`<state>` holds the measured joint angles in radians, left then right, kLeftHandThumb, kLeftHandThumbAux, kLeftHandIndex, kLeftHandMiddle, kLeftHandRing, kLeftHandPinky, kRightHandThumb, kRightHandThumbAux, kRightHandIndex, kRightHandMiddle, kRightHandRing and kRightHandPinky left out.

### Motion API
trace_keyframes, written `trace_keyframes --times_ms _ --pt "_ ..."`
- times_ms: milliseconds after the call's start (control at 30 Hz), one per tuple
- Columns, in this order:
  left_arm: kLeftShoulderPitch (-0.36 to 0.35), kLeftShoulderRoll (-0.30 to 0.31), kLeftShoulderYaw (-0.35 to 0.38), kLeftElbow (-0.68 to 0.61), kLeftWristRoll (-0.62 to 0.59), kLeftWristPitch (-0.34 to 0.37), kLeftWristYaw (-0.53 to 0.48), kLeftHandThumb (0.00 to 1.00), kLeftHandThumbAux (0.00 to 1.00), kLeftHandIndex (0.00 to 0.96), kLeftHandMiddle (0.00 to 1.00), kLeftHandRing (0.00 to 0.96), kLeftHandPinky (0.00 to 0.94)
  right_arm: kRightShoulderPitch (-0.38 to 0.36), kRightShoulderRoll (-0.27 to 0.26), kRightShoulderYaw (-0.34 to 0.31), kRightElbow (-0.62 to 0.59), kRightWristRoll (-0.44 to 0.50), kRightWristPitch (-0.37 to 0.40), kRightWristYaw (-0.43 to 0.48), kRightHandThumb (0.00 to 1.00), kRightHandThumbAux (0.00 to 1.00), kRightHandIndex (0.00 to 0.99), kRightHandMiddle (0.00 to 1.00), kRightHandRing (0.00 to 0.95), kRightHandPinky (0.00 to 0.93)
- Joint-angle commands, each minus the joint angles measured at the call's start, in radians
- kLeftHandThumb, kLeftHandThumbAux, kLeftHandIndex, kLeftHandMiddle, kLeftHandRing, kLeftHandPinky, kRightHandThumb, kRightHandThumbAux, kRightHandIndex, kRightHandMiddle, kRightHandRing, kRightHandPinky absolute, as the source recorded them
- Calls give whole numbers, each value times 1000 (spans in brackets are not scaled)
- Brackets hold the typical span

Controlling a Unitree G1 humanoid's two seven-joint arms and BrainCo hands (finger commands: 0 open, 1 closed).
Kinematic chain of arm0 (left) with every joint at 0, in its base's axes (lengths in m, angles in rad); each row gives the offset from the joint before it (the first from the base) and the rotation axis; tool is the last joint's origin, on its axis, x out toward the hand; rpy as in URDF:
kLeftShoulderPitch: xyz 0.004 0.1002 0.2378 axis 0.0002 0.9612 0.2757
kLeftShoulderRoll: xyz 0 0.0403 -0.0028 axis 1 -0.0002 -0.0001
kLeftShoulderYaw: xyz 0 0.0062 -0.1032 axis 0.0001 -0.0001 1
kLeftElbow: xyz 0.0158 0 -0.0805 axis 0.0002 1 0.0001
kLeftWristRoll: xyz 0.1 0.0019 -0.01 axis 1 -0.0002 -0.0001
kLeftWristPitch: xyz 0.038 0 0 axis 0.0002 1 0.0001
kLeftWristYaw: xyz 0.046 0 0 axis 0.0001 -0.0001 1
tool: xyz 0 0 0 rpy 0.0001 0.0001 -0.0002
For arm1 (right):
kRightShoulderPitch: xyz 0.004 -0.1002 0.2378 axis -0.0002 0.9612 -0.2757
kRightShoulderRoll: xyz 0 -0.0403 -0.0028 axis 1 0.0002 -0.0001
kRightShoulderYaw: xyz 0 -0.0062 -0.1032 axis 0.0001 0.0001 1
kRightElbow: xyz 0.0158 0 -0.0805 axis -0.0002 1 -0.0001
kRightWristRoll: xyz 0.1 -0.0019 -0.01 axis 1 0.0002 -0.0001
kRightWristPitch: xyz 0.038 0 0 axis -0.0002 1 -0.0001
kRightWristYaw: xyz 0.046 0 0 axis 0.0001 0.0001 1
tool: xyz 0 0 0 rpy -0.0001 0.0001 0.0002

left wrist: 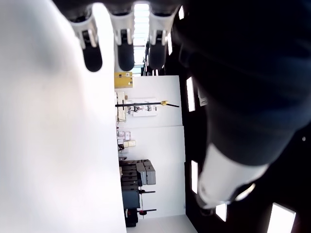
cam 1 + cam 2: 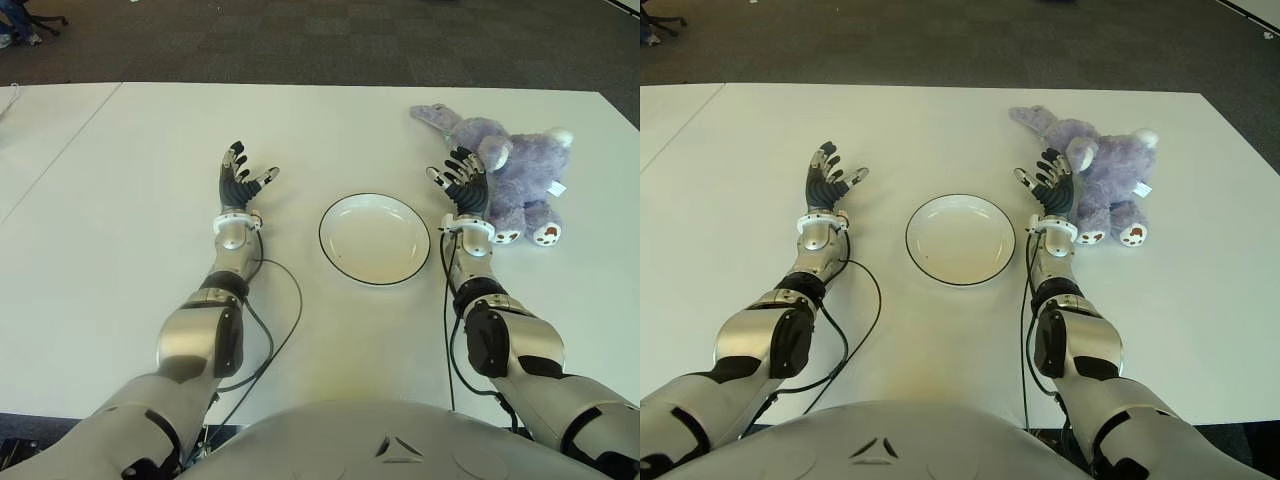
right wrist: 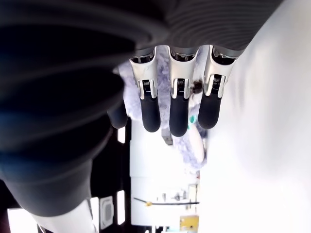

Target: Put the doll into the plate.

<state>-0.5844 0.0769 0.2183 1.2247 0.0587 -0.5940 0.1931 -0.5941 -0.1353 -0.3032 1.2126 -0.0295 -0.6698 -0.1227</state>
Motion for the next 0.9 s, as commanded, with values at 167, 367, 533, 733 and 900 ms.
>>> trace_keyframes --times_ms 167,367,533,733,900 --pt "180 -65 -2 127 1 150 10 17 876 131 114 111 145 137 112 32 80 0 -70 -7 39 854 173 184 178 183" --pt "179 -66 -2 127 1 152 11 19 873 132 107 106 136 125 131 34 56 20 -157 34 0 882 159 173 162 173" --pt "177 -64 1 128 -3 162 2 1 875 126 103 103 145 110 134 27 55 38 -180 70 0 882 155 171 159 173" --pt "178 -66 -2 127 1 153 9 0 878 131 110 110 150 98 139 16 54 55 -199 99 12 880 162 180 164 186" --pt "175 -71 -2 127 1 155 12 1 875 132 111 111 152 89 147 6 47 75 -214 137 37 879 163 185 167 187"
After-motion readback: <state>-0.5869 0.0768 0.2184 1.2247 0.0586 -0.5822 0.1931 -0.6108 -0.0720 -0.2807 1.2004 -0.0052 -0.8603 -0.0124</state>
